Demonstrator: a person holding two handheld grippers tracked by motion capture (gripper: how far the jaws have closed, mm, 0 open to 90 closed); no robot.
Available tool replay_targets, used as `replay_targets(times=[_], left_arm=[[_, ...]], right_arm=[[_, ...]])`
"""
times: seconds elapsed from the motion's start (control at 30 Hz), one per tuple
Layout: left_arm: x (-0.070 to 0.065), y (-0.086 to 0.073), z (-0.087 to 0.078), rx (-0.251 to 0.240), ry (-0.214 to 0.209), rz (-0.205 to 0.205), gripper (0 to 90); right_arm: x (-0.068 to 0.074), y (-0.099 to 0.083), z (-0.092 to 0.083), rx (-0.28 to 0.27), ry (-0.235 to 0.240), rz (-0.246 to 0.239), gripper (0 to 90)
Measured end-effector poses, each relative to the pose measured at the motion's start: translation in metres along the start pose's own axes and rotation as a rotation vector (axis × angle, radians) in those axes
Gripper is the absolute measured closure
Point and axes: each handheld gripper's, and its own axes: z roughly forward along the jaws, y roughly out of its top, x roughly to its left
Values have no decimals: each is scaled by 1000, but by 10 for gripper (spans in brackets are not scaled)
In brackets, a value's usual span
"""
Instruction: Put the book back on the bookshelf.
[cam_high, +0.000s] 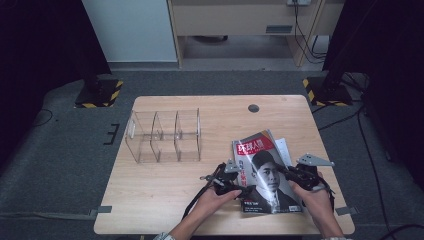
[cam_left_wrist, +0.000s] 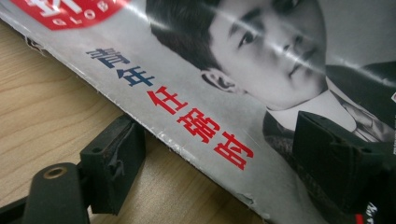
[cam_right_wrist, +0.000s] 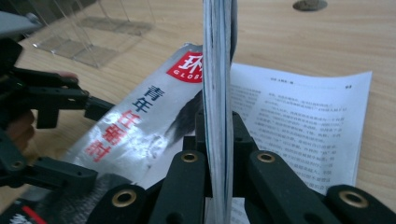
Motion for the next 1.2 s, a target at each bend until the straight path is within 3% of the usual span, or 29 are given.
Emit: replay_targets(times=[0.17,0.37,0.53,0.6,0.63,0.73,0.9,1.07,1.2], left_arm=[[-1,0,0,3,14,11,187],[-4,0,1,11,33,32,187],[-4,0,1,13,38,37,187],[-5,0,2,13,39,39,187],[-5,0,2,13,39,39,188],[-5,0,2,14,41,40,188],[-5,0,2,13,43,40,191],[-5,0,2,11,44,35,182],[-6,1,3,13,32,31,149]], right_arm=[[-6,-6,7,40,-30,3,868],[-14,-12,11,78,-99,-21,824],[-18,-16,15,124,-145,-32,717],[-19,-17,17,142,-162,-27,634],[-21,-18,18,152,-175,-32,543],[-22,-20,20,167,-186,-23,482],[-25,-23,21,170,-236,-12,282],[-32,-26,18,169,-255,28,250],[-32,-27,18,164,-248,23,252]])
